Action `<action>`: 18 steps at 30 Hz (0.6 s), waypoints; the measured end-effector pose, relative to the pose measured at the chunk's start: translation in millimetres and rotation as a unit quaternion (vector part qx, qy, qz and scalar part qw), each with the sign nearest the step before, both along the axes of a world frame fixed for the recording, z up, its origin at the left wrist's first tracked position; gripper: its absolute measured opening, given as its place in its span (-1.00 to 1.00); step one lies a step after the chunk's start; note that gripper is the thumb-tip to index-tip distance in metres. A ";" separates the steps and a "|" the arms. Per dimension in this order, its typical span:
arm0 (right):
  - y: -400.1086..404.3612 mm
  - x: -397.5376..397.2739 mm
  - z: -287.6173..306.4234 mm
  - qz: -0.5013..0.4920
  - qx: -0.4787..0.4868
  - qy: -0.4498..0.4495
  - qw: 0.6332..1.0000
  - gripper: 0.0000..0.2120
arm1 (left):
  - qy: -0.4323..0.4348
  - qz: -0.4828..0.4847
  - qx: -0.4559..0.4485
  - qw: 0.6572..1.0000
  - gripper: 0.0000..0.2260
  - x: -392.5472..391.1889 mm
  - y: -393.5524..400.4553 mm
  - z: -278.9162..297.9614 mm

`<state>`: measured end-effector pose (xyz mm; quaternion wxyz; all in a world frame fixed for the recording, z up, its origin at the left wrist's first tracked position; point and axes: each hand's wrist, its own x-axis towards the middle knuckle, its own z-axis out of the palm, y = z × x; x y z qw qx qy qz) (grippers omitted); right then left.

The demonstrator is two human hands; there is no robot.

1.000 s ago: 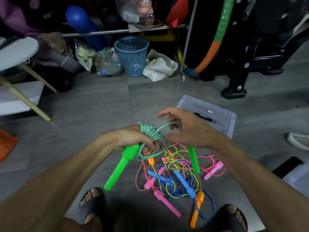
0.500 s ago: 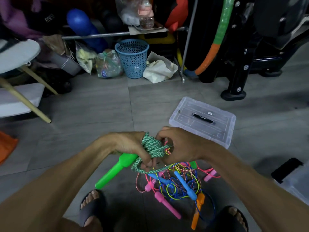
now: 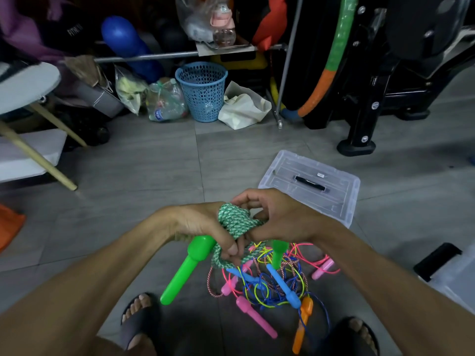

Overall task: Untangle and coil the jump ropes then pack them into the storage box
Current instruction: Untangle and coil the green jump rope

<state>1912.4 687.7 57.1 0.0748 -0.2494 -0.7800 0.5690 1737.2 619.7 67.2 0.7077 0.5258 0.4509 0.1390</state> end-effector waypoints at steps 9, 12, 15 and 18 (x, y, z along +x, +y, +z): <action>-1.8 -5.7 1.9 -0.057 0.014 0.039 0.998 -0.70 | -0.103 0.091 -0.036 0.990 -0.84 -10.9 5.6 -2.7; -1.3 -8.0 -4.2 -0.085 0.078 0.023 0.993 -0.81 | -0.040 0.139 0.000 0.990 -0.85 -9.0 7.0 -3.9; 1.5 -9.4 -11.7 -0.159 0.106 -0.017 0.981 -0.86 | 0.090 0.222 0.125 0.963 -0.71 -13.2 12.1 -6.4; -1.7 -12.7 -13.5 -0.254 0.030 0.006 0.967 -0.87 | 0.186 0.279 0.234 0.912 -0.68 -1.0 7.1 -9.1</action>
